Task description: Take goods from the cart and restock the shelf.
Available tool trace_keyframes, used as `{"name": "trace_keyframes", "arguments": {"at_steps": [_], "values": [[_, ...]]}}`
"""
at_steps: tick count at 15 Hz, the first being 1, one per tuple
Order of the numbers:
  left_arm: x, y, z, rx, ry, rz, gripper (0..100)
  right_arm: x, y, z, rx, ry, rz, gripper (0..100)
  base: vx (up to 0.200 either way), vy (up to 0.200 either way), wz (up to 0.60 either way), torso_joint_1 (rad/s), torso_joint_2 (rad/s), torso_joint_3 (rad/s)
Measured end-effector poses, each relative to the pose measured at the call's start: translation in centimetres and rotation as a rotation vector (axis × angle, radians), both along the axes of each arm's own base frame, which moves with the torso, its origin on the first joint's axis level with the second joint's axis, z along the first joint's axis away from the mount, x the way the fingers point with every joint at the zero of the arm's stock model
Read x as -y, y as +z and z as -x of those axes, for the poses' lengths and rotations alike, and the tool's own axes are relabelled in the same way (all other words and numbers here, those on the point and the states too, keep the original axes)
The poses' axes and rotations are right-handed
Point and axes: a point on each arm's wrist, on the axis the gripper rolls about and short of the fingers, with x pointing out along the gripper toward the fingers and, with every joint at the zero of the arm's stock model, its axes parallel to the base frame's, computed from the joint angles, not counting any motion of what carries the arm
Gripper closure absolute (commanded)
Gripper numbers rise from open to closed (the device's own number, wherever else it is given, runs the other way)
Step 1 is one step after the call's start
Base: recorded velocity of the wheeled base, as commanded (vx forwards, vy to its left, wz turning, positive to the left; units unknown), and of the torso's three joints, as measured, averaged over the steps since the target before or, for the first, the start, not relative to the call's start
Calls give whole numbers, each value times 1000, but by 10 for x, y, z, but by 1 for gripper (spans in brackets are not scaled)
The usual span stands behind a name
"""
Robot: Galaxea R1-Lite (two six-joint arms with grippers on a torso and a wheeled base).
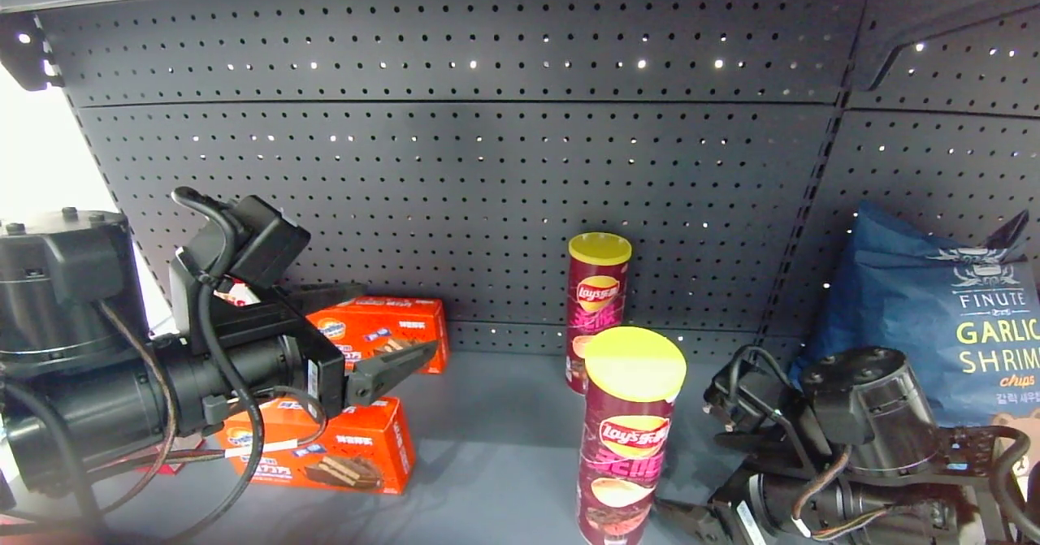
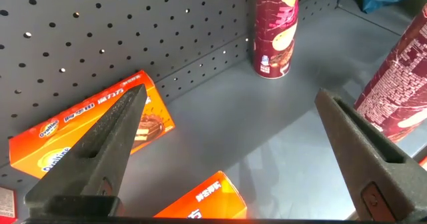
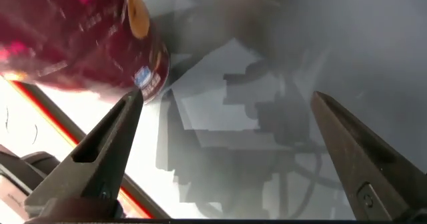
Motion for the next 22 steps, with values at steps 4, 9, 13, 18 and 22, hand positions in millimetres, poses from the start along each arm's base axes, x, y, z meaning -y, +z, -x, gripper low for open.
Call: {"name": "trace_keyframes", "arguments": {"at_steps": [4, 9, 13, 18, 22], "values": [[0, -1, 0, -3, 1, -1, 0, -5, 0, -6, 2, -1, -2, 0, 0, 0, 0, 0, 0, 0], [-1, -1, 0, -5, 2, -1, 0, -7, -2, -10, 2, -2, -2, 0, 0, 0, 0, 0, 0, 0], [0, -2, 1, -5, 1, -2, 0, -8, -3, -10, 0, -2, 0, 0, 0, 0, 0, 0, 0, 0], [-1, -3, 1, -8, 1, -3, 0, -9, -3, -12, 1, 0, -2, 0, 0, 0, 0, 0, 0, 0], [-1, -3, 2, -10, 1, -3, 0, -9, -4, -11, -3, -2, 1, 0, 0, 0, 0, 0, 0, 0]]}}
